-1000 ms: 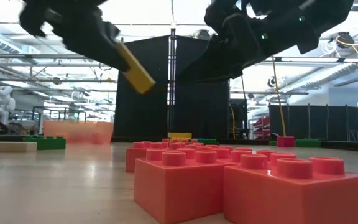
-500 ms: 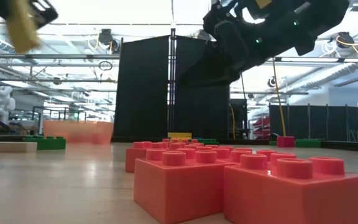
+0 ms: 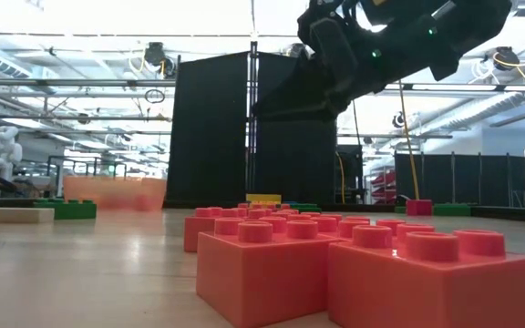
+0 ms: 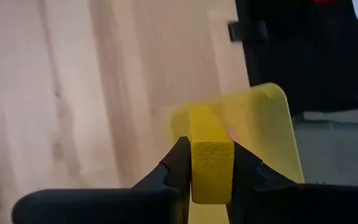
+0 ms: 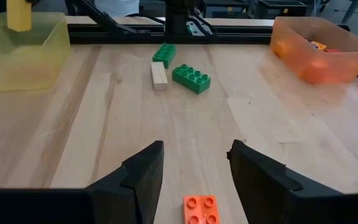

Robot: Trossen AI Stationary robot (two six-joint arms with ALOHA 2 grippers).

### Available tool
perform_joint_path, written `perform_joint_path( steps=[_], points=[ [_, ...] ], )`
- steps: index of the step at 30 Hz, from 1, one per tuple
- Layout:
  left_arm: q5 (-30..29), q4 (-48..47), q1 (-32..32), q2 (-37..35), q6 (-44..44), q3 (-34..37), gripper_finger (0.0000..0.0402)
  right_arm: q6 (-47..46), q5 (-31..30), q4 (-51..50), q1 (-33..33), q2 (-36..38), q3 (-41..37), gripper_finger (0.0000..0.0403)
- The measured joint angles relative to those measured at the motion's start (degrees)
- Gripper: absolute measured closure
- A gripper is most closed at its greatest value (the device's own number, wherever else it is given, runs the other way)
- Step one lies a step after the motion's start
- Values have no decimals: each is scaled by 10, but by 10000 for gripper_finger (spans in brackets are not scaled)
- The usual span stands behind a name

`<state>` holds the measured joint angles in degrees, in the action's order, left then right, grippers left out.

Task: Sort blocks by size
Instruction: Put the yellow block into the yellow bin

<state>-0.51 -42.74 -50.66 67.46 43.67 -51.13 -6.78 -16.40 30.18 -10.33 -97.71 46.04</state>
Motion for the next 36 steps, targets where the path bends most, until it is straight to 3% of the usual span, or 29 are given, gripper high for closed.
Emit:
perform_joint_path(
  steps=[9, 22, 29, 36],
  points=[
    [30, 38, -35, 41, 11, 0, 347, -20, 2, 1, 0, 0, 0, 227],
    [44, 39, -35, 103, 26, 0, 347, -46, 2, 33, 0, -3, 0, 227],
    [44, 46, -35, 123, 34, 0, 341, -55, 42, 73, 3, -81, 46, 227],
    [45, 41, -35, 140, 70, 0, 310, -10, 62, 34, 8, -166, 157, 227]
  ],
)
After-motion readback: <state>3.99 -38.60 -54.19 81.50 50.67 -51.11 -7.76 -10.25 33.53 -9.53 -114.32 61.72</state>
